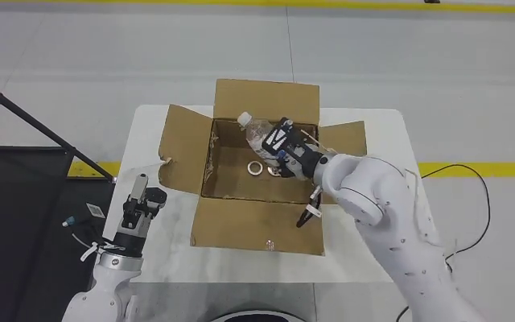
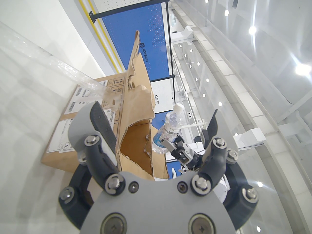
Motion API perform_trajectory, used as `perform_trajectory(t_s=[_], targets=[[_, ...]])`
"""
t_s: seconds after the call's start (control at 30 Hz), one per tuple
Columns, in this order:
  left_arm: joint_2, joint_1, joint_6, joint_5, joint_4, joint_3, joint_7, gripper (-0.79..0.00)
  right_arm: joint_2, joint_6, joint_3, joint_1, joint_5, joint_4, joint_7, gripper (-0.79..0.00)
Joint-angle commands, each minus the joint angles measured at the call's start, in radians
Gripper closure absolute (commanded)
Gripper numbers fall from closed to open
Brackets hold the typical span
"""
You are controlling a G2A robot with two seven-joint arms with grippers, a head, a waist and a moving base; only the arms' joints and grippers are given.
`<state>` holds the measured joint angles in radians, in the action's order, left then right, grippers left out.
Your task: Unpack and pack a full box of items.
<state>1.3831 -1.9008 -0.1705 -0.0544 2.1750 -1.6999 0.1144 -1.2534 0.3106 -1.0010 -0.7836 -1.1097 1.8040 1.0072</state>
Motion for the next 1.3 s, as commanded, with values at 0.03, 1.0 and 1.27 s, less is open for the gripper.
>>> perform_trajectory(t_s=[0.03, 1.0, 1.27], targets=[[0.0, 0.0, 0.0, 0.0, 0.0, 0.0, 0.0, -0.785, -0.012, -0.007, 0.058, 0.039, -0.027, -0.085, -0.007, 0.0], [0.0, 0.0, 0.0, 0.0, 0.0, 0.0, 0.0, -0.785, -0.098, 0.215, 0.317, 0.255, 0.085, -0.502, 0.11, 0.0], [0.0, 0.0, 0.0, 0.0, 0.0, 0.0, 0.0, -0.785, -0.119, 0.227, 0.366, 0.278, 0.077, -0.549, 0.136, 0.0]])
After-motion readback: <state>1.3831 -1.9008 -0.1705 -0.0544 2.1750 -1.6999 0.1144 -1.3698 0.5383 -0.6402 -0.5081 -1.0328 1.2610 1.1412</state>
